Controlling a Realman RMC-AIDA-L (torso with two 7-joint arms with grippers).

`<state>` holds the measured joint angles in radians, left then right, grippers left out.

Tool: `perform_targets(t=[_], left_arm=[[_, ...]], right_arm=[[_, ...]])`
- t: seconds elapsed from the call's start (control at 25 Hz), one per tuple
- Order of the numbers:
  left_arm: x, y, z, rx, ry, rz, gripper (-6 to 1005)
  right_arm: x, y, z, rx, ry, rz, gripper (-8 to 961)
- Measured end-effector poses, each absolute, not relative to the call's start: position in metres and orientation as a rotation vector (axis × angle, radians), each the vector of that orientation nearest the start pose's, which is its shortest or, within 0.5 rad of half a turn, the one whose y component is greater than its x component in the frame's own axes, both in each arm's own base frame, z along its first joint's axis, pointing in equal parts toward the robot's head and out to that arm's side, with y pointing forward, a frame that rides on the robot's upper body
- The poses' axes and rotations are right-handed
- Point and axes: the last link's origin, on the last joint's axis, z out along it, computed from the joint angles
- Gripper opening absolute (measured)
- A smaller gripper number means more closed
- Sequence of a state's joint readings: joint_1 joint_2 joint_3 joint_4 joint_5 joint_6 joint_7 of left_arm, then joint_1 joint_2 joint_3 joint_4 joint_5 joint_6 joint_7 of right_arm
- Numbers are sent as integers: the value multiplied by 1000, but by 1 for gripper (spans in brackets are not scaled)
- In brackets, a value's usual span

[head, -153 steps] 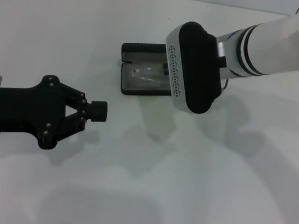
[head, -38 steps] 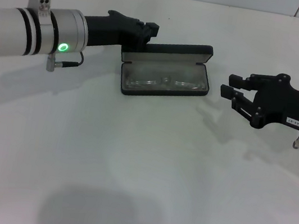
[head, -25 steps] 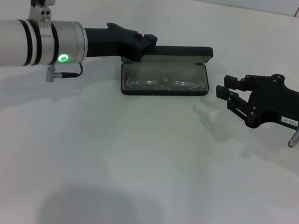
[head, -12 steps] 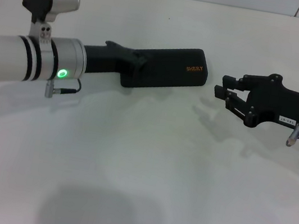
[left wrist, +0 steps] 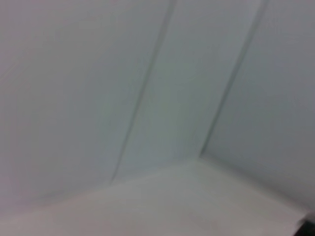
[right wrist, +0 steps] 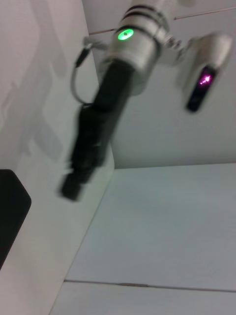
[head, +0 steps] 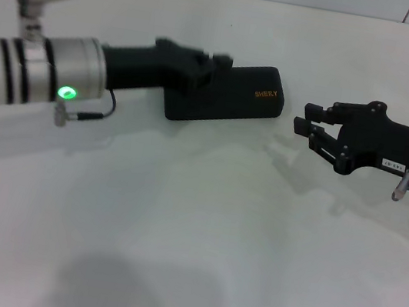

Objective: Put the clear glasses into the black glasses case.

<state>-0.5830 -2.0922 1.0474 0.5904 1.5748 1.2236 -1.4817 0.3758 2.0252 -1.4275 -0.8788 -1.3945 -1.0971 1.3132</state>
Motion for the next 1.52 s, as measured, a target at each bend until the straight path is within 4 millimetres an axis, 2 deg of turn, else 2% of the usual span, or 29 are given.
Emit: perform_targets(t=[0.2, 0.4, 0.52, 0.72, 0.88, 0.92, 1.36, 1.52], left_arm=[[-216, 348, -11, -2568, -486, -987, 41], [-225, 334, -5, -2555, -421, -1023, 48], [-229, 327, 2, -2595, -393, -1034, 167], [-241, 310, 18, -2598, -355, -1050, 401], [-247, 304, 22, -2591, -345, -1032, 627], [-255, 297, 23, -2591, -346, -1000, 685], [-268, 275, 18, -2697, -348, -921, 893], [-269, 271, 19, -2708, -345, -920, 893]], right_arm=[[219, 348, -21, -2598, 344, 690, 222], [217, 340, -14, -2627, 263, 766, 222], [216, 334, -8, -2623, 210, 852, 239], [212, 334, -7, -2626, 202, 885, 267], [208, 329, -9, -2644, 175, 925, 469], [208, 327, -9, -2646, 167, 933, 519], [205, 311, -25, -2748, 108, 957, 876], [205, 308, -30, -2775, 110, 951, 876]])
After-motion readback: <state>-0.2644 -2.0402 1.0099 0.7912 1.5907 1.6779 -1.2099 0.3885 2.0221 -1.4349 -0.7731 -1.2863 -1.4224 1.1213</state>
